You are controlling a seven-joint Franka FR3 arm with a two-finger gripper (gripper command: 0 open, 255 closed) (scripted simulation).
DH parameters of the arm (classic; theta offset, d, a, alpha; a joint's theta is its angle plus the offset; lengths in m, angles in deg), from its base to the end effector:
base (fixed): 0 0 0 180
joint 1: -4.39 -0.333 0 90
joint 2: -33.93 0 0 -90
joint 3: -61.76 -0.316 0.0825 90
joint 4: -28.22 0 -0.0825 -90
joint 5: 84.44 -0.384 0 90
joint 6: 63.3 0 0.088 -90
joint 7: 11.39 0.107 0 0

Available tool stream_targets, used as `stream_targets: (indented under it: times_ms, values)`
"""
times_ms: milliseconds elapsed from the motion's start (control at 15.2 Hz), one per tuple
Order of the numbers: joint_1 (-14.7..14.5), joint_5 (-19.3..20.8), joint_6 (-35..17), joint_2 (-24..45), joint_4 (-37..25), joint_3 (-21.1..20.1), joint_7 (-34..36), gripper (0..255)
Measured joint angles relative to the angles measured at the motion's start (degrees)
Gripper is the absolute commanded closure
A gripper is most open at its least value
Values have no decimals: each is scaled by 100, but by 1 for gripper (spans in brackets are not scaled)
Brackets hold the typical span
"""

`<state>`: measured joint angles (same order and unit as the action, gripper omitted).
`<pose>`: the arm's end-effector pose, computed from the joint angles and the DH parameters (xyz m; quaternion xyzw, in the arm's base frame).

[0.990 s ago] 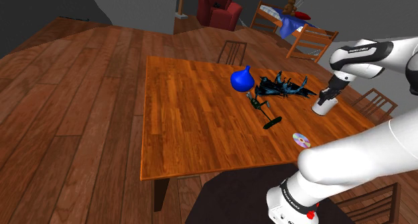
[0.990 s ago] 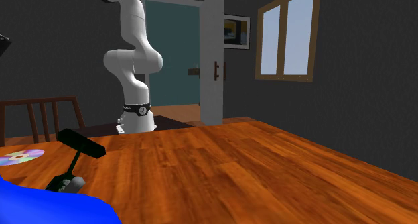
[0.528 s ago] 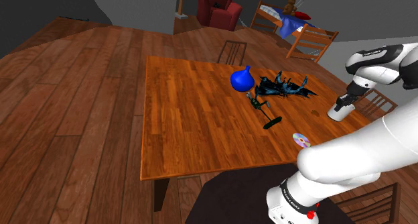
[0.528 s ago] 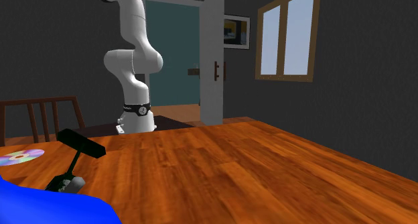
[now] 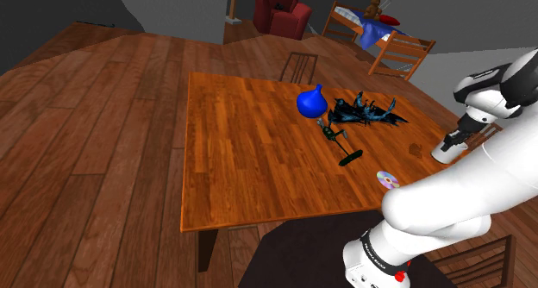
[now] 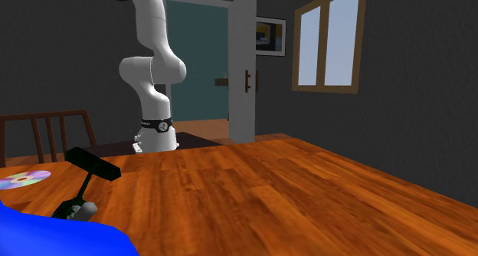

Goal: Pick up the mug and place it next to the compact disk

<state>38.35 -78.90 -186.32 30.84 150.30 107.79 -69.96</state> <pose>0.0863 -0.5314 0.4296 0.9863 -0.1610 -0.0107 0.0333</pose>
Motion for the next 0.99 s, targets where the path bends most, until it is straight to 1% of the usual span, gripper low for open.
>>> stream_targets:
  times_ms: [528,990]
  values:
    - [23,-322,-590,390,308,55,-226,255]
    - [75,-734,-1130,816,552,29,-496,255]
